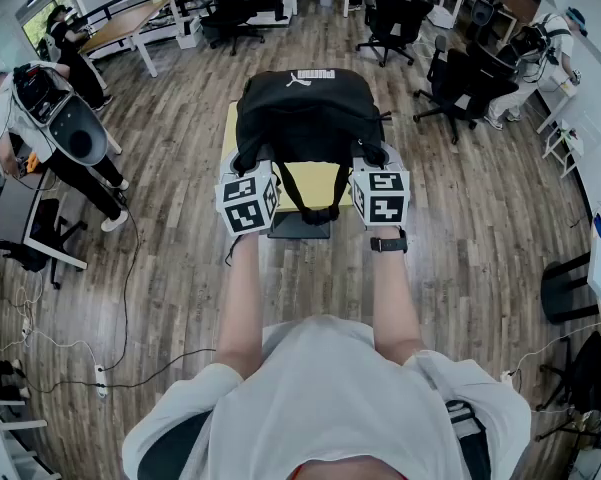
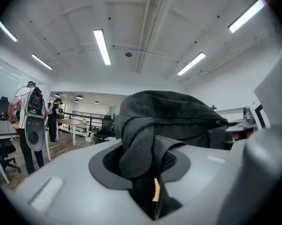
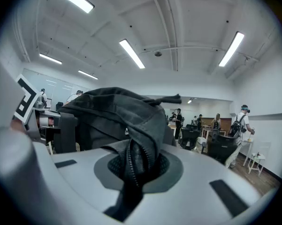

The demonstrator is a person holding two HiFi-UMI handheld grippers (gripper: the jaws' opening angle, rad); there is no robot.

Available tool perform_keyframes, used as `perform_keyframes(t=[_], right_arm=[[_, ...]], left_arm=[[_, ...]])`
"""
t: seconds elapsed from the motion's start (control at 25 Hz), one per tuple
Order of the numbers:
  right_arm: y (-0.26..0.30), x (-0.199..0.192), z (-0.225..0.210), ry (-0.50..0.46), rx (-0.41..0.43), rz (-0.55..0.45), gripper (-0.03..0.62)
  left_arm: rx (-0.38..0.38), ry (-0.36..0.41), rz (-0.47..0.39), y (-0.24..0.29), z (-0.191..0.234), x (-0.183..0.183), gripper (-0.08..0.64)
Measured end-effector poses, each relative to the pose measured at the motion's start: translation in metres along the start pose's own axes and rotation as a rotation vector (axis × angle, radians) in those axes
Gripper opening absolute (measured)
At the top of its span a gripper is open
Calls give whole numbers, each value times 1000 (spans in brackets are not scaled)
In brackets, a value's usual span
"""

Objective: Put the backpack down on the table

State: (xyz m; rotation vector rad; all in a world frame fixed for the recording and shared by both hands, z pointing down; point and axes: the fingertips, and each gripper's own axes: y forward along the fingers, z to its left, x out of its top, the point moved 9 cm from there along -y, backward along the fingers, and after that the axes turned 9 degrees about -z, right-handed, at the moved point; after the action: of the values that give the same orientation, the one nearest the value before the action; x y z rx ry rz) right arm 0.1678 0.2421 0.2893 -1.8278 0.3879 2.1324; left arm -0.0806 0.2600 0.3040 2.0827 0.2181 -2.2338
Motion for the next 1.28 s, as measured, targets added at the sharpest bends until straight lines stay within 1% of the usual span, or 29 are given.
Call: perform_keyframes(t=[0.2, 0.28, 0.48, 0.72, 0.84, 1.0, 1.28], right_arm=[[-3, -2, -18, 1, 0, -19, 35], [-1, -5, -23, 5, 5, -21, 35], [-2, -22, -31, 39, 12, 6, 35], [-2, -35, -35, 54, 27, 30, 35], [6, -41, -37, 72, 35, 45, 37], [21, -46, -37, 77, 26, 41, 37], [88, -56, -42, 65, 6, 67, 37]], left_arm=[[-15, 19, -26, 6, -16, 0, 117], [-10, 23, -26, 10, -20, -2, 117], [16, 37, 11, 14, -31, -11, 117], [34, 30, 38, 10, -37, -24, 118], [38, 36, 57, 18, -35, -28, 118], [30, 35, 53, 33, -26, -32, 118], [20, -2, 62, 98, 7, -45, 120]])
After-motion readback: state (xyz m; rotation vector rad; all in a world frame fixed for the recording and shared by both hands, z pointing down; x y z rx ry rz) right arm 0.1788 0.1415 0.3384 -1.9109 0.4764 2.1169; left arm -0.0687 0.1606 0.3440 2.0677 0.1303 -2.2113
